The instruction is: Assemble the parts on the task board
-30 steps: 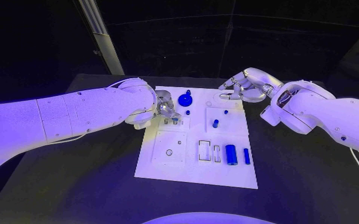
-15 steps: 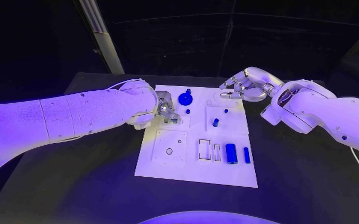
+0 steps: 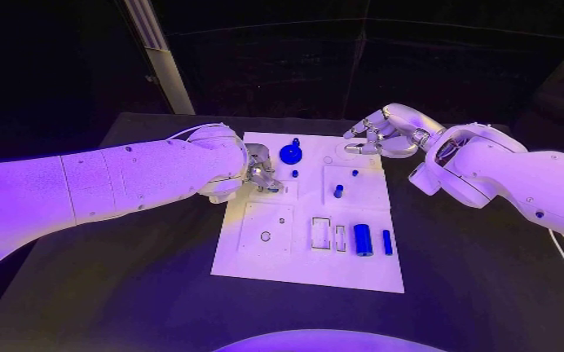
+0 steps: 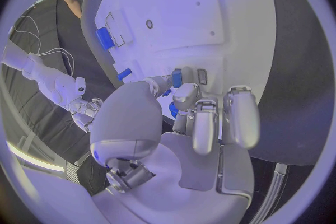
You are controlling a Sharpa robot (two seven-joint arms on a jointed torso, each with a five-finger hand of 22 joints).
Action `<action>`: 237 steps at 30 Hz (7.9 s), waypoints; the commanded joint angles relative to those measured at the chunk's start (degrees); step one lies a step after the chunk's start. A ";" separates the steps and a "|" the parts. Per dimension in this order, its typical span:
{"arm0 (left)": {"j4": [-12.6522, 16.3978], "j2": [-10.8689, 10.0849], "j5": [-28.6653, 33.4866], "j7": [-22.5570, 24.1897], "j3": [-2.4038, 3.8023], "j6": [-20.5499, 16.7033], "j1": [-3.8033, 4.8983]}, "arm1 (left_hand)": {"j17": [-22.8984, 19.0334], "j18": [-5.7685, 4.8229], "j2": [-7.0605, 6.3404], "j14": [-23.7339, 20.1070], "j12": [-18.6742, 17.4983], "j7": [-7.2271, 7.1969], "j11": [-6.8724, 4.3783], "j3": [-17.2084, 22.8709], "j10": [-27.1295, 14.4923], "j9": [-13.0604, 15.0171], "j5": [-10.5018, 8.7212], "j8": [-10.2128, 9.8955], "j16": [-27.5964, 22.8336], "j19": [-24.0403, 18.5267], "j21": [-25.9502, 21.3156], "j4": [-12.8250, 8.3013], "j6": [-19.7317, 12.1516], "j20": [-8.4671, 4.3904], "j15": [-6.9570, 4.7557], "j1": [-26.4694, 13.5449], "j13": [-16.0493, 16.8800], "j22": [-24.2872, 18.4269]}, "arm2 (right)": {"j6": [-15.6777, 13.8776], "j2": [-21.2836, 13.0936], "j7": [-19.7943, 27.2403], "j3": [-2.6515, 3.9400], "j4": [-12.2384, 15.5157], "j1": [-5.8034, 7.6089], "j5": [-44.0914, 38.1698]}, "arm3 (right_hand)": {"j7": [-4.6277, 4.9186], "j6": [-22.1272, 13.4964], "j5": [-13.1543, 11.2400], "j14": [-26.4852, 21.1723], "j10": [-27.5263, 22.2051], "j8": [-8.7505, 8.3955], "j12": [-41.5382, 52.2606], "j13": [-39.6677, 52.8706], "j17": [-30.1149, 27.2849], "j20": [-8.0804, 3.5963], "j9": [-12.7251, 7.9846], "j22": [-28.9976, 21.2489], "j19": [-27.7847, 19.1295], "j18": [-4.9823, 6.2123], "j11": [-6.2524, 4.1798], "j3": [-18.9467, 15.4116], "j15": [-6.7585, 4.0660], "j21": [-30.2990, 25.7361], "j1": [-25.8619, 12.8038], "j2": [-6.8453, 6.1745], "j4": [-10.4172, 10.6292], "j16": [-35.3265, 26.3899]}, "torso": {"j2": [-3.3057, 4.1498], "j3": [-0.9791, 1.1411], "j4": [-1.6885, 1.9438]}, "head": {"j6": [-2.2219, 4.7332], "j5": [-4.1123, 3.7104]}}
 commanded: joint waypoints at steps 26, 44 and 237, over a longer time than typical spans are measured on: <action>-1.74 1.35 -0.76 -1.50 -0.20 3.31 -0.16 | 15.09 -0.77 -0.37 6.05 1.03 -0.80 -0.37 6.22 0.97 0.26 0.62 0.59 0.18 0.50 0.30 -8.38 0.88 -0.04 -0.23 -7.33 0.80 0.40 | 0.64 0.40 0.30 0.03 -0.07 0.09 -0.08 | -0.08 0.10 0.24 1.96 -0.52 0.40 -0.19 -0.20 -0.07 -0.11 0.04 -0.17 -0.26 0.59 -0.04 -0.25 -0.33 -0.44 0.09 0.49 -0.22 -0.48 | -0.02 0.07 -0.05 | -0.43 -0.06; -2.77 2.24 -0.73 -1.26 -0.20 4.46 -0.14 | 15.09 -0.91 0.17 6.05 2.14 -1.01 -0.50 2.19 1.68 -0.41 0.62 -0.17 0.18 0.85 0.57 -5.45 2.37 -0.15 -0.32 -11.97 2.22 1.15 | 0.93 0.51 0.16 0.03 -0.07 0.09 -0.08 | -0.08 0.09 0.25 1.96 -0.53 0.40 -0.21 -0.21 -0.11 -0.11 0.04 -0.17 -0.26 0.59 -0.04 -0.26 -0.33 -0.44 0.08 0.50 -0.20 -0.51 | -0.03 0.05 -0.01 | -0.67 -0.28; 0.12 -5.27 -0.99 7.03 1.99 -1.13 1.55 | 15.09 -0.79 3.04 6.05 -2.39 0.73 0.76 -2.42 0.35 -2.87 -2.58 -2.74 0.18 1.00 -1.10 -13.21 -1.56 0.86 0.81 7.10 -4.02 2.28 | 1.97 2.64 0.68 0.02 -3.08 0.07 -0.08 | -0.04 -0.10 0.36 1.75 -1.07 0.42 -1.00 -1.13 -0.88 -0.10 0.00 -1.28 -0.81 0.79 0.00 -0.50 -0.31 -1.07 -0.02 1.02 0.27 -1.32 | -0.09 0.08 0.17 | -0.90 0.65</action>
